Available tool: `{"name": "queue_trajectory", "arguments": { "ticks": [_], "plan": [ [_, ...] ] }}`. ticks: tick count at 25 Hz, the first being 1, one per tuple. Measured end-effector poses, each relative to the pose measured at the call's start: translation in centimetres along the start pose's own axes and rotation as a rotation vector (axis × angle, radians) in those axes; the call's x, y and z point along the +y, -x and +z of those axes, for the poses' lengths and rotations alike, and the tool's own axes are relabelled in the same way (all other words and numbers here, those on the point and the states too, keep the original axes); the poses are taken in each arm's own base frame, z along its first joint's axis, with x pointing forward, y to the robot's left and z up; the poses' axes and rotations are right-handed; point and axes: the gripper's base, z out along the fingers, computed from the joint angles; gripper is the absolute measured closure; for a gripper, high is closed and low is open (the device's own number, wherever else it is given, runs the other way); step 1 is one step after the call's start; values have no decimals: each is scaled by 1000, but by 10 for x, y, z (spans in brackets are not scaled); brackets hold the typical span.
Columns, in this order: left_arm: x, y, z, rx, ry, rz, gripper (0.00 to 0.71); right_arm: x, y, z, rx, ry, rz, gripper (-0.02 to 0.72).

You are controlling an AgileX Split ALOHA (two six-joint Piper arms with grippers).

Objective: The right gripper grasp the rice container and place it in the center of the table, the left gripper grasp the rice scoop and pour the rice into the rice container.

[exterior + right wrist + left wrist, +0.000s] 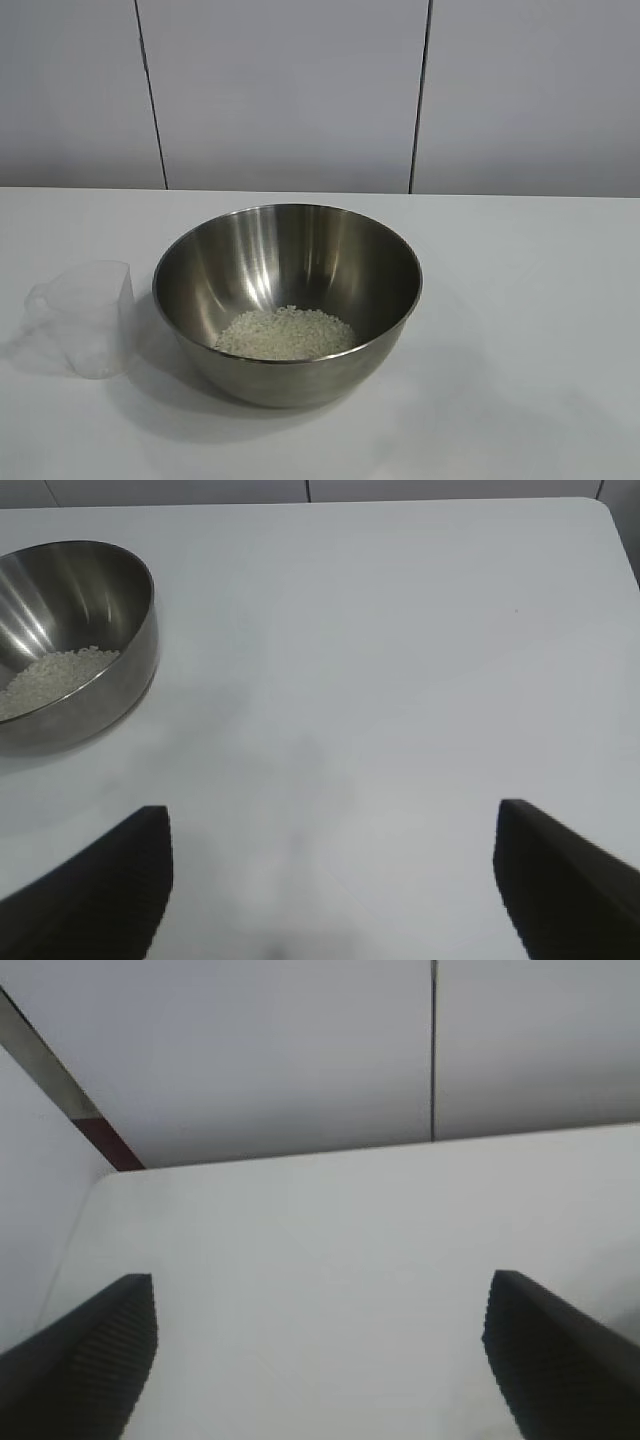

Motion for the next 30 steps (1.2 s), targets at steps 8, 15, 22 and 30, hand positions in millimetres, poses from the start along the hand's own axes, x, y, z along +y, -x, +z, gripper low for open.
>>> {"name": "queue_trajectory", "arguments": {
  "ticks": [8, 15, 22, 30],
  "plan": [
    [79, -1, -33, 82, 113, -245, 74, 0, 0, 0, 0, 0, 0, 105],
    [76, -1, -74, 4, 150, -263, 74, 0, 0, 0, 0, 0, 0, 105],
    [19, -16, -167, -254, 67, -148, 74, 0, 0, 0, -1, 0, 0, 105],
    [-21, -135, -197, -257, 28, -314, 74, 0, 0, 0, -1, 0, 0, 105]
  ]
}}
